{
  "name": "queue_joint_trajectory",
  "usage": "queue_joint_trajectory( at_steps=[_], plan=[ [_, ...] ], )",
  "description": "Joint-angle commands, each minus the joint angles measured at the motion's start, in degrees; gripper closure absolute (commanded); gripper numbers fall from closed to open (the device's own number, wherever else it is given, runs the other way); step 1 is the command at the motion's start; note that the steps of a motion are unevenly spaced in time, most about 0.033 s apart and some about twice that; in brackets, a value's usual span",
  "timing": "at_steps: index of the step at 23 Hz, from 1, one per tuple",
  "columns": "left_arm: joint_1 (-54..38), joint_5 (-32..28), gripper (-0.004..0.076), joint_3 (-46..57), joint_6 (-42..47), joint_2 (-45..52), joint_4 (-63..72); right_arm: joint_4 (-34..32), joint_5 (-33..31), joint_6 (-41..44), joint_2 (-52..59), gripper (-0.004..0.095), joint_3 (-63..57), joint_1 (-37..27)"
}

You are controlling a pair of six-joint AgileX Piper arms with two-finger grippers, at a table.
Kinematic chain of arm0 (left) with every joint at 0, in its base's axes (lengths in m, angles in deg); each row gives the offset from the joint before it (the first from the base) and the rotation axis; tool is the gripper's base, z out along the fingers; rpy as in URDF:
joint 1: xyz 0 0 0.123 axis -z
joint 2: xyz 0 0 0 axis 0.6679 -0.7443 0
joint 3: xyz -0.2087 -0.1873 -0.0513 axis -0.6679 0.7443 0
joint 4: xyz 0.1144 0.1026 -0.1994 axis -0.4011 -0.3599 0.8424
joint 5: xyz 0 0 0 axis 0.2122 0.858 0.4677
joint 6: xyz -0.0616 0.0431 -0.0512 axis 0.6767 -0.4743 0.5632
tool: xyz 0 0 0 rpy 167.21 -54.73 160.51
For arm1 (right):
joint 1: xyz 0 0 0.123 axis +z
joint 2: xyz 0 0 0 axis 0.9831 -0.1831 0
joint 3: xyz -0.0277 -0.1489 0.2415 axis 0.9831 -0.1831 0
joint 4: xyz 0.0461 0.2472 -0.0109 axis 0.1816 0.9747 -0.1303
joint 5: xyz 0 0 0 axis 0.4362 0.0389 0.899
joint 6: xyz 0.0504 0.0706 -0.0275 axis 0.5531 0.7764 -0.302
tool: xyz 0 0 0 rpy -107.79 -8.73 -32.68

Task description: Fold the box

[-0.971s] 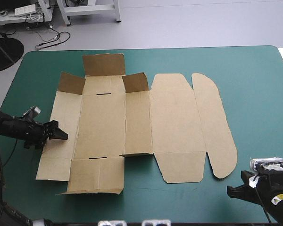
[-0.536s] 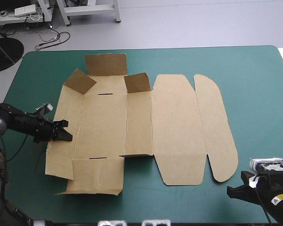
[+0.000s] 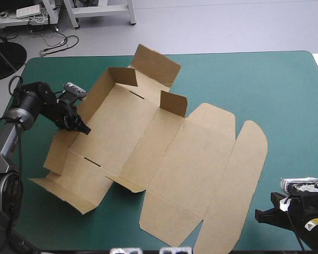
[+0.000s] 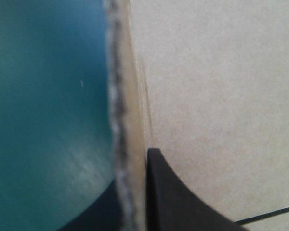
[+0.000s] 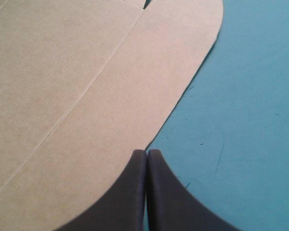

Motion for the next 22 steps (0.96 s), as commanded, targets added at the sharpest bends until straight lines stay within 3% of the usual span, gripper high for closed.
queue_joint_trajectory(
  at_steps=[1, 10, 17, 22],
  plan=[
    [5.24, -6.16, 0.0734, -5.83, -1.27, 3.12, -2.11, 0.78, 2.44, -0.31, -0.62, 0.0928, 1.56, 0.04],
    [24.37, -17.35, 0.0734, -15.63, -5.71, 3.12, -22.46, 1.20, 2.30, -0.15, -0.62, 0.0928, 1.56, 0.04],
    [38.98, -15.14, 0.0734, -15.83, -4.11, 3.21, -31.61, 1.20, 2.42, -0.28, -0.62, 0.0928, 1.56, 0.04],
    [46.29, -14.55, 0.0734, -14.73, 6.12, 3.21, -43.18, 1.10, 4.10, 1.17, -0.62, 0.0928, 1.56, 0.04]
  ],
)
